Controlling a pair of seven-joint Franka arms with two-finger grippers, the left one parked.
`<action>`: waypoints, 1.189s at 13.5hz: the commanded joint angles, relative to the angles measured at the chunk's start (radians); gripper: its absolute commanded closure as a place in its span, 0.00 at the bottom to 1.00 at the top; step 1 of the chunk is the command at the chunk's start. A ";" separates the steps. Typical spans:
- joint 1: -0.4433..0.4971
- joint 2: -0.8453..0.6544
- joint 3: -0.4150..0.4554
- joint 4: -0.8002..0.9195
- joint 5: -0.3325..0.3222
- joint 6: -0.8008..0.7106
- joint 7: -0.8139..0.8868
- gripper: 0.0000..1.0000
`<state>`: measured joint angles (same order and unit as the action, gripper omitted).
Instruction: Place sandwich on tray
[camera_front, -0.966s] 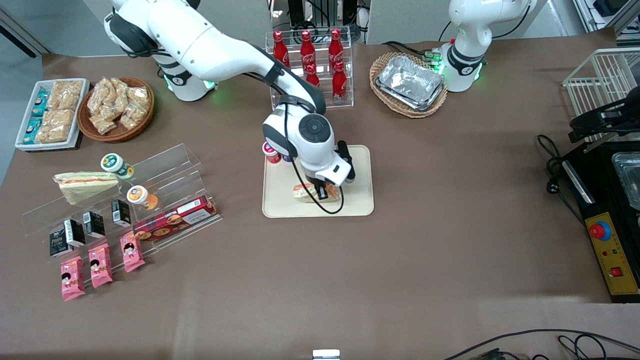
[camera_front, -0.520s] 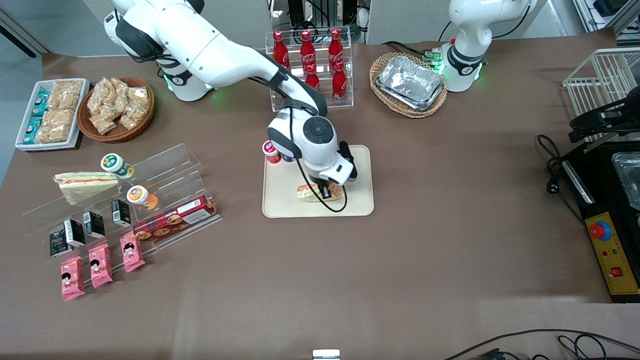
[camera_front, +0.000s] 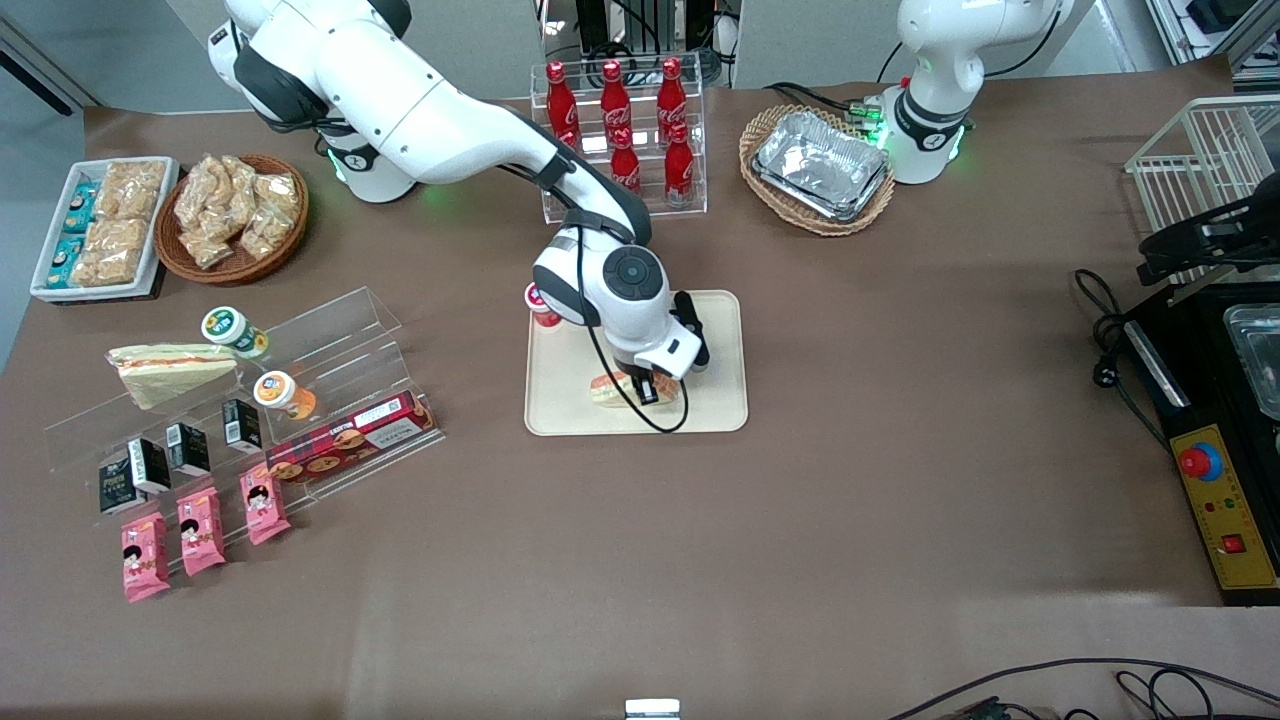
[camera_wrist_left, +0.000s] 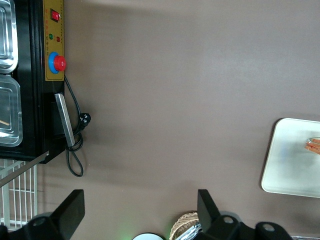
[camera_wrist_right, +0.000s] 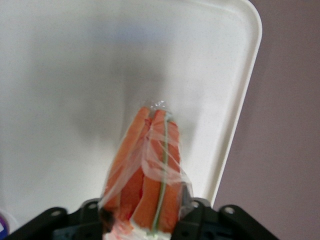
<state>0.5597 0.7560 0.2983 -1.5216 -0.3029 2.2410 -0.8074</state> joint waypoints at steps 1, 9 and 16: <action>-0.039 -0.018 0.008 0.014 0.019 0.000 0.004 0.00; -0.208 -0.223 0.008 0.014 0.257 -0.177 0.039 0.00; -0.404 -0.453 0.002 0.014 0.255 -0.451 0.482 0.00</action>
<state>0.2242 0.4020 0.2954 -1.4833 -0.0638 1.8561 -0.4426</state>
